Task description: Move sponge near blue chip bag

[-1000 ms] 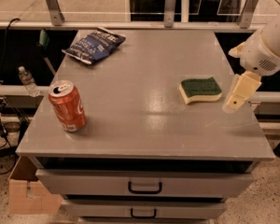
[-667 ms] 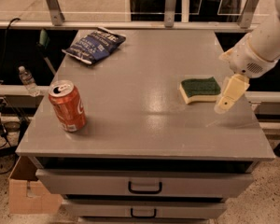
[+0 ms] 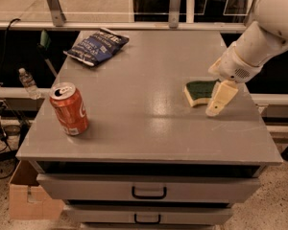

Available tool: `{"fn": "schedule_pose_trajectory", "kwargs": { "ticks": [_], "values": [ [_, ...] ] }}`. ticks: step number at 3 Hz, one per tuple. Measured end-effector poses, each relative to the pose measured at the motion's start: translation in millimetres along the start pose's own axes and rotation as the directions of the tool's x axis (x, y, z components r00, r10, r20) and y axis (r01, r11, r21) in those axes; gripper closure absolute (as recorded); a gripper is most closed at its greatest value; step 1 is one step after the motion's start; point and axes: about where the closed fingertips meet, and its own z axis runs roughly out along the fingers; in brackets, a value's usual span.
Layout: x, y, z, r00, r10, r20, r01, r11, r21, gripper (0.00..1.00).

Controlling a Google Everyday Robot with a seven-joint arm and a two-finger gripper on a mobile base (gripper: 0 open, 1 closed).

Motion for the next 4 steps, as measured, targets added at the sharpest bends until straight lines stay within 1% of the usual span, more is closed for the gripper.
{"fn": "schedule_pose_trajectory", "kwargs": {
  "ticks": [1, 3, 4],
  "values": [
    [-2, -1, 10, 1.0, -0.004, -0.012, 0.004, 0.9997, -0.023, 0.47],
    [-4, -2, 4, 1.0, -0.005, -0.011, 0.004, 0.9997, -0.023, 0.93],
    [-15, -14, -45, 0.999, -0.014, 0.045, 0.011, 0.9979, 0.064, 1.0]
  ]
}}
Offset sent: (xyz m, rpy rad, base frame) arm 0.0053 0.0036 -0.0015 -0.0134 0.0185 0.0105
